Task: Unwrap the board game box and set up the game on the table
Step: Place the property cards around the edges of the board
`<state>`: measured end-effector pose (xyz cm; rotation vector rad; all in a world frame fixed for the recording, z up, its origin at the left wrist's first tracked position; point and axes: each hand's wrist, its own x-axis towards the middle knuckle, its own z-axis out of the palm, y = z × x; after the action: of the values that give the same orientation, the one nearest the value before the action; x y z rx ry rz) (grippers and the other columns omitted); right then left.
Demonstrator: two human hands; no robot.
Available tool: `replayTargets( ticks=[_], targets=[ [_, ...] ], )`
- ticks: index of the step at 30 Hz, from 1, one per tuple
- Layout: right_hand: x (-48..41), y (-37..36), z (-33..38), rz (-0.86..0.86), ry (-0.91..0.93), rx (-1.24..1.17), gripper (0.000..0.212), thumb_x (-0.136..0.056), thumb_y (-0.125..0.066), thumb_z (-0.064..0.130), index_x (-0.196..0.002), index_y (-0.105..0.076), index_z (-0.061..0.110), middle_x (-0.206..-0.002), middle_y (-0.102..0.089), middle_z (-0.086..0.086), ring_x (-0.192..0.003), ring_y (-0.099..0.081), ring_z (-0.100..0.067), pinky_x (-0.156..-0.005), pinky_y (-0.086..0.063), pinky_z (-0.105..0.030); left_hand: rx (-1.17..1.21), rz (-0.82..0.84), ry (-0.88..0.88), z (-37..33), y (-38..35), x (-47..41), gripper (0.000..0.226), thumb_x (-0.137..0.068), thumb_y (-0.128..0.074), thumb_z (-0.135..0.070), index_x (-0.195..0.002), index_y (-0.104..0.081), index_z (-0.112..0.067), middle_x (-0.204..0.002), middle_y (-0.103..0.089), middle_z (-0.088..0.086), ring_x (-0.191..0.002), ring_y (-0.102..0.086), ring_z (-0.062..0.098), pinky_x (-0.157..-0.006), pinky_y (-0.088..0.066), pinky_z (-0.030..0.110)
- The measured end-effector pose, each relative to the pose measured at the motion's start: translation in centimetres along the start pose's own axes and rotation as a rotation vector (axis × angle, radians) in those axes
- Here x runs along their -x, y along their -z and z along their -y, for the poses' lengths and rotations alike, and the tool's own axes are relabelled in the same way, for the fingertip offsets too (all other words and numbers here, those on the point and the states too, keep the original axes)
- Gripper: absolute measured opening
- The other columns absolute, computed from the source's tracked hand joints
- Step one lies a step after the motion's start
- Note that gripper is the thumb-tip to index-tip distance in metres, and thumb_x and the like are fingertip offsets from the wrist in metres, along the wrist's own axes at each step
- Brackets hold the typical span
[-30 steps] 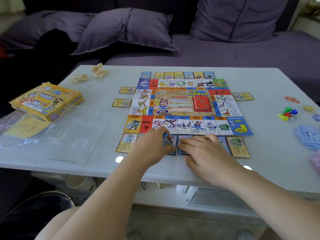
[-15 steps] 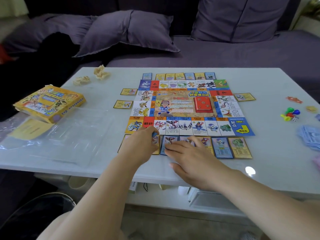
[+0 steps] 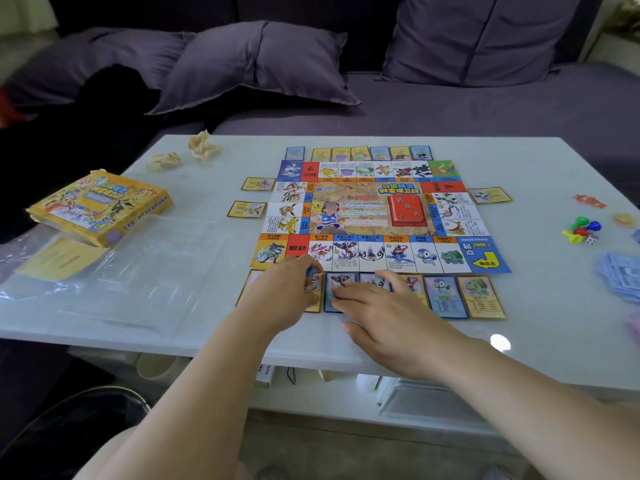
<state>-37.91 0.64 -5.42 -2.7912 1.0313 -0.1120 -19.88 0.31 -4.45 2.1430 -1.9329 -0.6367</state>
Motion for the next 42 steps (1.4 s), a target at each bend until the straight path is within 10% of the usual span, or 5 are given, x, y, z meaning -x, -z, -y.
replayTargets(
  ticks=[17, 23, 26, 31, 42],
  targets=[
    [1.1, 1.2, -0.8, -0.061, -0.181, -0.002, 0.059, -0.090, -0.012, 0.041, -0.135, -0.048, 0.026, -0.145, -0.040, 0.015, -0.131, -0.035, -0.003, -0.109, -0.002, -0.030, 0.090, -0.103, -0.055, -0.5, 0.3, 0.1, 0.038, -0.091, -0.059, -0.026, -0.127, -0.047, -0.027, -0.111, -0.055, -0.006, -0.086, -0.054, 0.011, -0.073, -0.050, 0.028],
    [1.5, 4.8, -2.8, -0.423, -0.382, -0.569, 0.033, -0.099, -0.041, 0.019, -0.127, -0.059, 0.018, -0.122, -0.060, 0.011, -0.106, -0.056, -0.002, -0.090, -0.039, -0.008, 1.513, -0.035, 0.270, -3.9, 2.7, 1.3, 0.018, -0.095, -0.047, -0.020, -0.103, -0.062, -0.017, -0.085, -0.067, 0.004, -0.070, -0.062, 0.018, -0.062, -0.053, 0.030],
    [1.9, 5.8, -4.1, -0.527, -0.495, -0.774, 0.027, -0.098, -0.044, 0.016, -0.113, -0.065, 0.021, -0.100, -0.063, 0.019, -0.091, -0.056, 0.012, -0.074, -0.039, 0.001, 1.822, 0.119, 0.317, -5.1, 2.1, 1.5, 0.027, -0.091, -0.037, -0.003, -0.106, -0.059, -0.005, -0.085, -0.072, 0.014, -0.070, -0.070, 0.024, -0.058, -0.057, 0.032],
    [2.1, 6.0, -4.6, -0.526, -0.523, -0.912, 0.018, -0.094, -0.052, 0.022, -0.092, -0.068, 0.029, -0.091, -0.068, 0.016, -0.076, -0.060, 0.009, -0.065, -0.041, -0.002, 1.717, 0.310, 0.161, -7.1, 0.8, 1.2, 0.027, -0.098, -0.032, 0.003, -0.106, -0.056, -0.005, -0.105, -0.070, 0.016, -0.097, -0.069, 0.025, -0.079, -0.058, 0.034],
    [2.3, 5.1, -4.9, -0.356, -0.604, -1.071, 0.014, -0.081, -0.071, 0.031, -0.084, -0.066, 0.019, -0.085, -0.071, 0.001, -0.082, -0.067, -0.013, -0.078, -0.051, -0.026, 1.503, 0.409, 0.044, -8.4, -0.5, 0.2, 0.023, -0.089, -0.054, 0.000, -0.111, -0.060, -0.006, -0.098, -0.072, 0.015, -0.086, -0.071, 0.023, -0.070, -0.059, 0.028]
  ],
)
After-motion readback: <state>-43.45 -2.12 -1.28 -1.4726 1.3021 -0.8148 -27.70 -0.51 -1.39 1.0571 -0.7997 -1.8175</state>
